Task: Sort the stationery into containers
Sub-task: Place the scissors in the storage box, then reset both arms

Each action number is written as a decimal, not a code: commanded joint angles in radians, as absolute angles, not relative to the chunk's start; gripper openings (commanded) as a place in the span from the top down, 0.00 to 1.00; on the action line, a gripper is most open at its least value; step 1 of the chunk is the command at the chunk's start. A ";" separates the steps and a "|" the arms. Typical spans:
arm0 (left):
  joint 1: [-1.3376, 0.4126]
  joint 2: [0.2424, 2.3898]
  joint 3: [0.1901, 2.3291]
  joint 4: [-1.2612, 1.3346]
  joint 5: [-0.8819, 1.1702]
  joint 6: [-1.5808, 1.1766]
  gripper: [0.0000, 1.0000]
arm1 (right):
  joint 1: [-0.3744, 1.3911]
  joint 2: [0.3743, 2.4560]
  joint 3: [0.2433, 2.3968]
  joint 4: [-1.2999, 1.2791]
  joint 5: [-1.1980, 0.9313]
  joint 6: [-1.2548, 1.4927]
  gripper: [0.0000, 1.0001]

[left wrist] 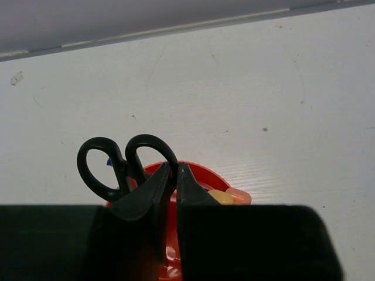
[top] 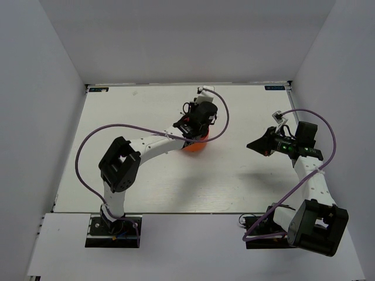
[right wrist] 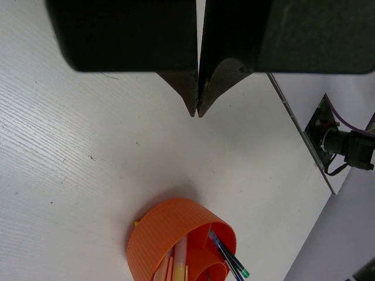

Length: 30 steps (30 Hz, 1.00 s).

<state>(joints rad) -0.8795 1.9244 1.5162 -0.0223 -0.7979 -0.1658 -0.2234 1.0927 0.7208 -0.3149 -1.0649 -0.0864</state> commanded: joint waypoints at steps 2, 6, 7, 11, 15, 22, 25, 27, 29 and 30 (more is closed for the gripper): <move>-0.891 1.867 1.473 -0.021 -0.815 -0.209 0.75 | -0.235 1.088 0.726 -0.308 -1.078 -0.101 0.99; -0.896 1.852 1.456 -0.029 -0.816 -0.210 0.61 | -0.235 1.088 0.729 -0.310 -1.081 -0.098 0.94; -0.899 1.848 1.453 -0.029 -0.815 -0.210 0.57 | -0.233 1.083 0.729 -0.308 -1.081 -0.095 0.93; -0.914 1.818 1.439 -0.029 -0.821 -0.209 0.55 | -0.242 1.075 0.730 -0.310 -1.086 -0.094 0.90; -0.943 1.769 1.418 -0.015 -0.831 -0.183 0.53 | -0.252 1.068 0.732 -0.311 -1.091 -0.089 0.80; -1.035 1.554 1.208 -0.006 -0.870 -0.190 0.53 | -0.270 1.042 0.736 -0.350 -1.074 -0.121 0.63; -1.060 1.414 1.080 -0.023 -0.894 -0.245 0.53 | -0.278 1.034 0.739 -0.373 -1.037 -0.132 0.41; -1.062 1.315 1.022 -0.075 -0.893 -0.340 0.53 | -0.278 1.028 0.745 -0.388 -0.959 -0.130 0.09; -1.034 1.180 0.939 -0.170 -0.818 -0.354 0.44 | -0.275 1.011 0.755 -0.411 -0.905 -0.137 0.09; -1.004 1.145 0.921 -0.267 -0.777 -0.359 0.38 | -0.275 0.993 0.753 -0.419 -0.855 -0.140 0.09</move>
<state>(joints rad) -1.0531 1.2835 0.9730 -0.1028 -0.8288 -0.2825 -0.2710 1.0340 0.7227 -0.3775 -0.9707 -0.1196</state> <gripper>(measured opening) 0.595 0.905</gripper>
